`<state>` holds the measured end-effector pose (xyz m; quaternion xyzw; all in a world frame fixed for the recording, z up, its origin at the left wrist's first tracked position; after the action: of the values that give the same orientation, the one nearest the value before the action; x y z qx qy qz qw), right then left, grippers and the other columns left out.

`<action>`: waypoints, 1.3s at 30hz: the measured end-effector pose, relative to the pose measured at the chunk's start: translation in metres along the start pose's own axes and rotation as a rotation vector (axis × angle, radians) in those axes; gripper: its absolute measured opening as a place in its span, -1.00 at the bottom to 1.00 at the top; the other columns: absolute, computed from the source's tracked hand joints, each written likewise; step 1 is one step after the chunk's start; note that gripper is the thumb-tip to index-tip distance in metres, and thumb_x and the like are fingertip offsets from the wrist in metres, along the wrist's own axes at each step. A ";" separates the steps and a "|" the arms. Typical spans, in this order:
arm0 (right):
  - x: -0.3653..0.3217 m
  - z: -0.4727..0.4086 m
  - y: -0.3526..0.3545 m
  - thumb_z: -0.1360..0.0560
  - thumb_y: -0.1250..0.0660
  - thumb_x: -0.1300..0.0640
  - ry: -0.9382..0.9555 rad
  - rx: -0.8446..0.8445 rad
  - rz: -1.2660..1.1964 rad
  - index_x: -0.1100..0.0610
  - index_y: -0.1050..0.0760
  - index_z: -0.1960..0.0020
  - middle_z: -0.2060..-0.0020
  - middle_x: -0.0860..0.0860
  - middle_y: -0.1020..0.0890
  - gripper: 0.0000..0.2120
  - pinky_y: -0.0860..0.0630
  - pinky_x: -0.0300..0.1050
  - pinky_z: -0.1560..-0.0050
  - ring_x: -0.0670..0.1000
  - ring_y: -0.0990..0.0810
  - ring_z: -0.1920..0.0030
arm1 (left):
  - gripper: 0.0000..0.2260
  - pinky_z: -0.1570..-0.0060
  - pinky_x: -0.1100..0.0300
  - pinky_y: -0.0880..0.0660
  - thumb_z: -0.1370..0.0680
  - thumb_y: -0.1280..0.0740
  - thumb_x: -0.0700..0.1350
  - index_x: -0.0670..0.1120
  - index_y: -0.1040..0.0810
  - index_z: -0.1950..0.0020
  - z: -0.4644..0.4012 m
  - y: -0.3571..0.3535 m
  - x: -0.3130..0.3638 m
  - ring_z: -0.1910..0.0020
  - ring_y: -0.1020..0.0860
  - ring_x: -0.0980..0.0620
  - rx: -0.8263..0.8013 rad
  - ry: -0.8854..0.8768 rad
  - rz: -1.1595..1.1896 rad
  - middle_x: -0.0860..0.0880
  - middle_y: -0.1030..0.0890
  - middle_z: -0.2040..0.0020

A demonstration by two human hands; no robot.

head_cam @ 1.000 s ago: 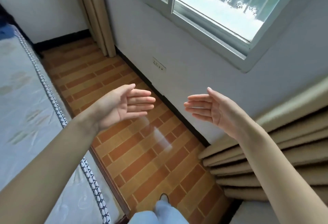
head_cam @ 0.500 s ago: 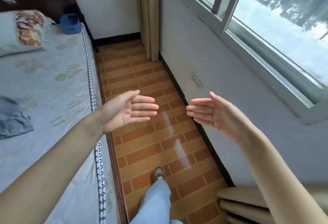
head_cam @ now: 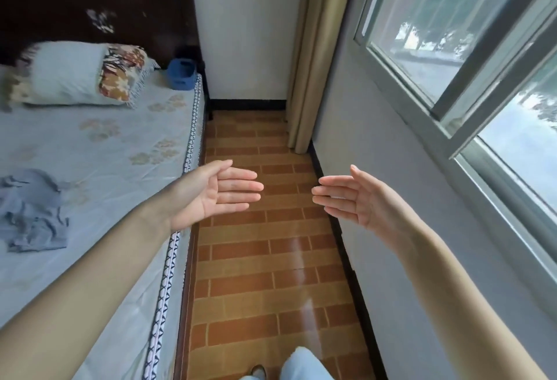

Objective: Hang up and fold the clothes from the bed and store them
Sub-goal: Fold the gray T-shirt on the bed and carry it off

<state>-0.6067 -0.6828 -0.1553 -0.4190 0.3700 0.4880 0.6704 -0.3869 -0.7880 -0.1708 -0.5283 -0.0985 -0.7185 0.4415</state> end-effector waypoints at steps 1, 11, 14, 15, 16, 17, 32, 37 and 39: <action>-0.002 -0.019 -0.005 -0.67 -0.01 -0.08 -0.017 -0.031 0.014 0.22 -0.55 -0.24 -0.14 0.14 -0.67 -0.51 -0.57 -0.08 -0.20 0.09 -0.65 -0.18 | -0.57 -0.21 -0.02 -0.53 -0.68 -0.04 0.01 -0.25 -0.51 -0.30 -0.004 0.013 0.005 -0.21 -0.59 -0.17 0.029 -0.008 0.017 -0.23 -0.62 -0.20; -0.035 -0.223 -0.068 -0.67 -0.01 -0.08 -0.152 -0.352 0.138 0.25 -0.52 -0.28 -0.15 0.17 -0.66 -0.50 -0.56 -0.06 -0.22 0.11 -0.64 -0.19 | -0.58 -0.11 0.06 -0.59 -0.67 -0.05 0.02 -0.21 -0.54 -0.27 -0.049 0.136 0.037 -0.17 -0.62 -0.15 0.369 -0.064 0.179 -0.21 -0.63 -0.18; -0.061 -0.279 -0.084 -0.67 -0.02 -0.07 -0.173 -0.441 0.192 0.26 -0.52 -0.28 -0.14 0.18 -0.66 -0.50 -0.58 -0.07 -0.18 0.13 -0.64 -0.18 | -0.59 -0.07 0.10 -0.61 -0.66 -0.06 0.03 -0.18 -0.56 -0.23 -0.063 0.159 0.063 -0.15 -0.63 -0.11 0.502 -0.121 0.216 -0.18 -0.64 -0.17; -0.071 -0.294 -0.090 -0.67 -0.01 -0.07 -0.183 -0.472 0.203 0.26 -0.52 -0.27 -0.14 0.18 -0.67 -0.51 -0.59 -0.08 -0.16 0.13 -0.64 -0.18 | -0.60 -0.08 0.10 -0.60 -0.66 -0.06 0.03 -0.17 -0.57 -0.22 -0.066 0.164 0.073 -0.15 -0.63 -0.11 0.536 -0.135 0.235 -0.18 -0.65 -0.18; -0.081 -0.308 -0.097 -0.68 0.00 -0.07 -0.189 -0.506 0.221 0.25 -0.52 -0.27 -0.14 0.17 -0.67 -0.51 -0.60 -0.09 -0.16 0.12 -0.65 -0.18 | -0.60 -0.10 0.09 -0.60 -0.66 -0.06 0.03 -0.17 -0.57 -0.21 -0.068 0.168 0.081 -0.15 -0.63 -0.11 0.565 -0.150 0.252 -0.17 -0.65 -0.17; -0.090 -0.323 -0.104 -0.68 0.01 -0.06 -0.189 -0.540 0.241 0.24 -0.53 -0.26 -0.13 0.16 -0.67 -0.51 -0.59 -0.09 -0.17 0.11 -0.65 -0.17 | -0.60 -0.11 0.08 -0.59 -0.66 -0.06 0.03 -0.17 -0.57 -0.21 -0.070 0.173 0.089 -0.15 -0.63 -0.11 0.594 -0.167 0.263 -0.17 -0.65 -0.17; -0.073 -0.427 -0.272 -0.70 0.02 -0.05 -0.350 -0.895 0.446 0.20 -0.58 -0.16 -0.12 0.17 -0.67 -0.53 -0.47 0.03 -0.33 0.11 -0.65 -0.17 | -0.59 -0.12 0.04 -0.57 -0.65 -0.09 0.02 -0.24 -0.51 -0.28 -0.014 0.260 0.081 -0.15 -0.63 -0.15 0.999 -0.264 0.551 -0.22 -0.63 -0.18; -0.064 -0.453 -0.348 -0.69 0.01 -0.06 -0.362 -0.999 0.516 0.19 -0.58 -0.16 -0.13 0.16 -0.67 -0.53 -0.50 -0.02 -0.26 0.10 -0.65 -0.17 | -0.58 -0.20 -0.01 -0.53 -0.66 -0.08 0.03 -0.21 -0.50 -0.31 0.013 0.316 0.081 -0.18 -0.62 -0.14 1.051 -0.298 0.561 -0.19 -0.63 -0.19; -0.069 -0.463 -0.383 -0.69 0.00 -0.06 -0.348 -1.032 0.542 0.19 -0.57 -0.17 -0.14 0.15 -0.67 -0.54 -0.50 -0.04 -0.25 0.09 -0.65 -0.17 | -0.59 -0.26 -0.04 -0.49 -0.66 -0.08 0.03 -0.21 -0.51 -0.30 0.028 0.341 0.088 -0.17 -0.62 -0.13 1.086 -0.328 0.559 -0.18 -0.64 -0.19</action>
<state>-0.2948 -1.1997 -0.1900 -0.4947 0.0640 0.8190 0.2836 -0.1212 -1.0191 -0.1958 -0.3378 -0.3738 -0.3331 0.7970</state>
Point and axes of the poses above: each hand's wrist, its own z-axis away from the middle knuckle, its own y-axis out of the back of the hand, x = y × z, the point moved 8 cm from there along -z, towards the middle knuckle
